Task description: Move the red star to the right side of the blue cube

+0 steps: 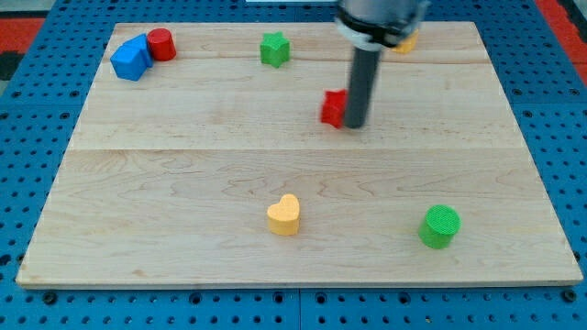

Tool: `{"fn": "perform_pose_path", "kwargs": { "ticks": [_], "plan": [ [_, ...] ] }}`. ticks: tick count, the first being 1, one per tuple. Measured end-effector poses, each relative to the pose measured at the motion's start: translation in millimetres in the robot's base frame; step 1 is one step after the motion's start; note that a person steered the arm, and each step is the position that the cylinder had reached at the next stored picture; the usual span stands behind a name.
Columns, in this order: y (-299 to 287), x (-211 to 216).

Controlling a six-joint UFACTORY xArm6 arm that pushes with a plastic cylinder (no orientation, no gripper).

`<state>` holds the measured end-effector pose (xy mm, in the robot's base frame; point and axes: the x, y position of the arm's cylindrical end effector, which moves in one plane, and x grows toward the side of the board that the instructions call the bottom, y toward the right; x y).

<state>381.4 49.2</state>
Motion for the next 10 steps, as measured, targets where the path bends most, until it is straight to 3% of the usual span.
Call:
{"fn": "perform_pose_path", "kwargs": {
  "ticks": [1,3,5,7,10],
  "plan": [
    [-32.7,-26.1],
    [-104.3,-37.4],
    [-64.2,-28.3],
    [-27.3,-70.1],
    [-200.0,-81.6]
  ]
}}
